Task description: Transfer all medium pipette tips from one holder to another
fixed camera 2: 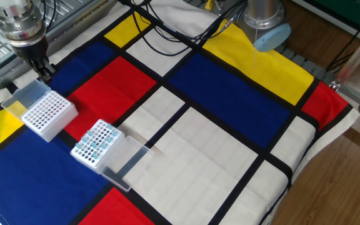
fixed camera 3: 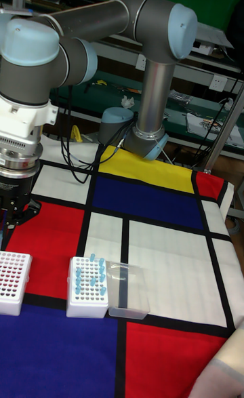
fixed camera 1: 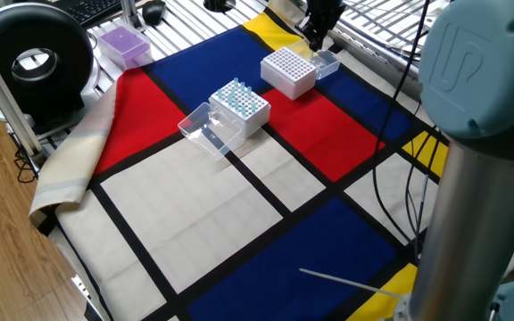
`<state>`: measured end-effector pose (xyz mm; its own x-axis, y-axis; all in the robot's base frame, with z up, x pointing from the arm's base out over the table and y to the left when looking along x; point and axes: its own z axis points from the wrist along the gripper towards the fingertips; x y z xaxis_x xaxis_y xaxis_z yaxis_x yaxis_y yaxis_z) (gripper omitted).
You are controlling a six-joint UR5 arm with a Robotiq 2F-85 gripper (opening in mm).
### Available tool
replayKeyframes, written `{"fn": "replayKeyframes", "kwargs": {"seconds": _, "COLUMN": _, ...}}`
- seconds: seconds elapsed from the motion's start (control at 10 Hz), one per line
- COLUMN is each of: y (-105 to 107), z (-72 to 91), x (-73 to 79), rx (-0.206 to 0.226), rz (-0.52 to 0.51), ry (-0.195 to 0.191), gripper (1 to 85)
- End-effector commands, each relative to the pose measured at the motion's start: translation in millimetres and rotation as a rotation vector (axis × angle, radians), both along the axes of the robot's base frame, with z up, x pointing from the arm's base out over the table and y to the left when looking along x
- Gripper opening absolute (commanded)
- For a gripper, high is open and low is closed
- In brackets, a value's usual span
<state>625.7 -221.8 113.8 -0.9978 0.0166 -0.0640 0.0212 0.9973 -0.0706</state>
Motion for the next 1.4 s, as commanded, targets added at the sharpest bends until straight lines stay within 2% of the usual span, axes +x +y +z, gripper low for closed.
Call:
{"fn": "replayKeyframes", "kwargs": {"seconds": 0.0, "y": 1.2, "z": -1.6, "x": 2.6, "rx": 0.013, "rz": -0.001, "ry": -0.009, "gripper": 2.0}}
{"fn": "replayKeyframes", "kwargs": {"seconds": 0.9, "y": 2.7, "z": -3.8, "x": 2.8, "rx": 0.022, "rz": -0.001, "ry": -0.011, "gripper": 2.0}}
{"fn": "replayKeyframes", "kwargs": {"seconds": 1.1, "y": 8.0, "z": -2.6, "x": -0.1, "rx": 0.043, "rz": -0.014, "ry": -0.004, "gripper": 2.0}}
{"fn": "replayKeyframes", "kwargs": {"seconds": 1.3, "y": 8.3, "z": -3.0, "x": 0.1, "rx": 0.045, "rz": -0.016, "ry": -0.004, "gripper": 2.0}}
